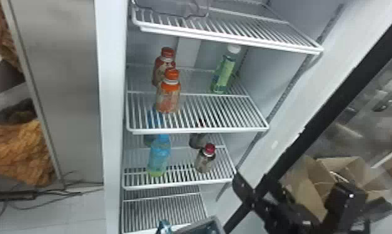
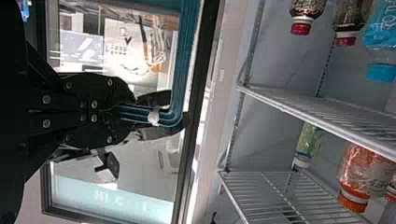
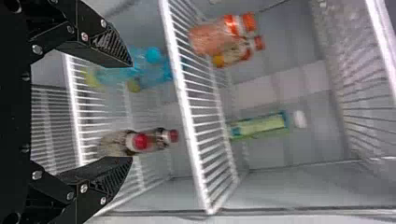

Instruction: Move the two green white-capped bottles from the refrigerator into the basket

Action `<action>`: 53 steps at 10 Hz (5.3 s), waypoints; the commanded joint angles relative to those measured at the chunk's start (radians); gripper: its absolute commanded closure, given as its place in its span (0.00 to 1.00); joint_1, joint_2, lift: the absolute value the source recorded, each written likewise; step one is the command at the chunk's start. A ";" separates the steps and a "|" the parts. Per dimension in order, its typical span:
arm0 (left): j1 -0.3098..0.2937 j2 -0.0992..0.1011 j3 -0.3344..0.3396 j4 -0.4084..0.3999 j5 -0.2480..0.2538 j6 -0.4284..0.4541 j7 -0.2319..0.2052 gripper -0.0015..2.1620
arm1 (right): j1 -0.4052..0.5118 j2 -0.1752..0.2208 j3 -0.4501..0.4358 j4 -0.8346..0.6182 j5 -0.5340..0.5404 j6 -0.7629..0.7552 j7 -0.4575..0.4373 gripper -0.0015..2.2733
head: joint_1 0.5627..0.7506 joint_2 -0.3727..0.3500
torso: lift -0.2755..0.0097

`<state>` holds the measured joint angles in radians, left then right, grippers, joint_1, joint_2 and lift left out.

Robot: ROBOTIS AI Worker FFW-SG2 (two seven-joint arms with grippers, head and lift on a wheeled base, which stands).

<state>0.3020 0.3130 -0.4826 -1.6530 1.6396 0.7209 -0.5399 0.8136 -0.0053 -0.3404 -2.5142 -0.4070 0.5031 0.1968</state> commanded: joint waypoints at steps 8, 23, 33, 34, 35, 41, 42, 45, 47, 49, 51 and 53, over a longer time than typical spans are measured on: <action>0.010 -0.002 0.012 0.000 0.006 -0.004 0.000 0.56 | -0.458 -0.059 0.017 0.434 0.084 -0.292 0.085 0.13 | 0.70 0.03 | 0.95; 0.005 -0.002 0.010 0.000 0.010 -0.007 0.003 0.56 | -0.961 -0.116 0.147 0.962 0.180 -0.373 0.046 0.04 | 0.70 0.03 | 0.95; 0.000 0.000 0.008 0.000 0.014 -0.012 0.003 0.56 | -1.125 -0.119 0.181 1.131 0.238 -0.385 -0.042 0.04 | 0.70 0.03 | 0.95; 0.002 0.000 0.008 0.000 0.012 -0.012 0.003 0.56 | -1.152 -0.124 0.185 1.168 0.245 -0.388 -0.048 0.04 | 0.70 0.03 | 0.95; 0.000 0.000 0.006 0.000 0.012 -0.012 0.003 0.56 | -1.172 -0.127 0.185 1.197 0.251 -0.398 -0.051 0.04 | 0.70 0.03 | 0.95; -0.005 0.000 0.000 0.000 0.010 -0.014 0.003 0.56 | -1.255 -0.133 0.187 1.310 0.275 -0.407 -0.066 0.05 | 0.70 0.03 | 0.95; -0.005 0.001 0.000 0.000 0.012 -0.014 0.003 0.56 | -1.265 -0.133 0.189 1.325 0.275 -0.407 -0.066 0.09 | 0.70 0.03 | 0.95; -0.005 0.001 0.000 0.000 0.014 -0.014 0.003 0.56 | -1.280 -0.136 0.199 1.332 0.259 -0.346 -0.066 0.36 | 0.70 0.03 | 0.95; -0.005 0.001 0.002 0.000 0.014 -0.014 0.003 0.56 | -1.275 -0.137 0.207 1.323 0.257 -0.346 -0.066 0.46 | 0.70 0.03 | 0.95; -0.005 0.003 0.000 0.000 0.014 -0.014 0.003 0.56 | -1.273 -0.140 0.217 1.315 0.259 -0.361 -0.066 0.46 | 0.70 0.03 | 0.95; -0.005 0.003 0.000 0.000 0.018 -0.014 0.003 0.56 | -1.265 -0.142 0.219 1.313 0.257 -0.380 -0.066 0.46 | 0.70 0.03 | 0.95; -0.005 0.005 0.000 0.000 0.018 -0.014 0.003 0.56 | -1.233 -0.142 0.219 1.278 0.257 -0.393 -0.066 0.46 | 0.70 0.03 | 0.95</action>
<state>0.2969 0.3175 -0.4826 -1.6530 1.6574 0.7066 -0.5368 -0.4307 -0.1473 -0.1214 -1.2235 -0.1495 0.1137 0.1307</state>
